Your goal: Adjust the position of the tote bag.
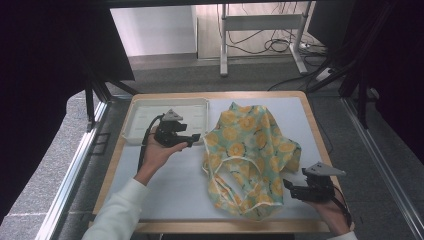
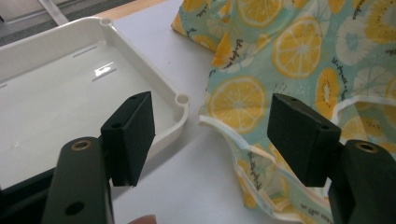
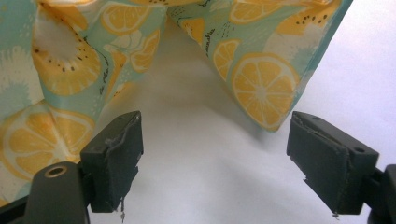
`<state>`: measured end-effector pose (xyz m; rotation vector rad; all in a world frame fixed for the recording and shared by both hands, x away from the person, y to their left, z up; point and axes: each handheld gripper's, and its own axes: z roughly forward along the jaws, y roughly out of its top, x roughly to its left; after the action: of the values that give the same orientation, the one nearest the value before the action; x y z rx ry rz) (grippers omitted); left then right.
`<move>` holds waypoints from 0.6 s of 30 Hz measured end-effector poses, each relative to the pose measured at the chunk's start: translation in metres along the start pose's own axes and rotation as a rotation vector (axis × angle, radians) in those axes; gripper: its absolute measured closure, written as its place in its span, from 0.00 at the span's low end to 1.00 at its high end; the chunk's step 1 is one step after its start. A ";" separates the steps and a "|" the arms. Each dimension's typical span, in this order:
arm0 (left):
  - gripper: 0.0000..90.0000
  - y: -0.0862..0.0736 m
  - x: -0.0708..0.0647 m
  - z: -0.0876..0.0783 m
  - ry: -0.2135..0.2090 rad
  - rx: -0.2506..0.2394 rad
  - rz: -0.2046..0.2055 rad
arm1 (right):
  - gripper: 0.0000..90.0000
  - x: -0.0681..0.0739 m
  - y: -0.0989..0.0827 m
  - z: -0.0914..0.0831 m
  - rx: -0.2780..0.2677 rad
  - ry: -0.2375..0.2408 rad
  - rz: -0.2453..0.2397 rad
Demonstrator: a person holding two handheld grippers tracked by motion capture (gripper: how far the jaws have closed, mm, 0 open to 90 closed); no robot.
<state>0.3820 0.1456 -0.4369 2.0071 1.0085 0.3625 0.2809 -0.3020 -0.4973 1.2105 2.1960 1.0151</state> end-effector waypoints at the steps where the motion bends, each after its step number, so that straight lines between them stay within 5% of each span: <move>1: 0.35 0.002 0.000 0.002 -0.002 -0.002 0.003 | 0.21 0.000 0.000 0.000 0.000 0.000 0.000; 6: 0.35 0.011 0.000 0.008 -0.037 -0.015 0.011 | 0.21 0.000 -0.001 0.000 0.003 -0.005 -0.004; 18: 0.35 0.033 -0.007 0.021 -0.044 -0.006 0.048 | 0.21 -0.001 -0.001 0.000 0.003 -0.007 -0.003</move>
<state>0.4064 0.1178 -0.4233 2.0281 0.9327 0.3457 0.2808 -0.3029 -0.4983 1.2092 2.1943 1.0059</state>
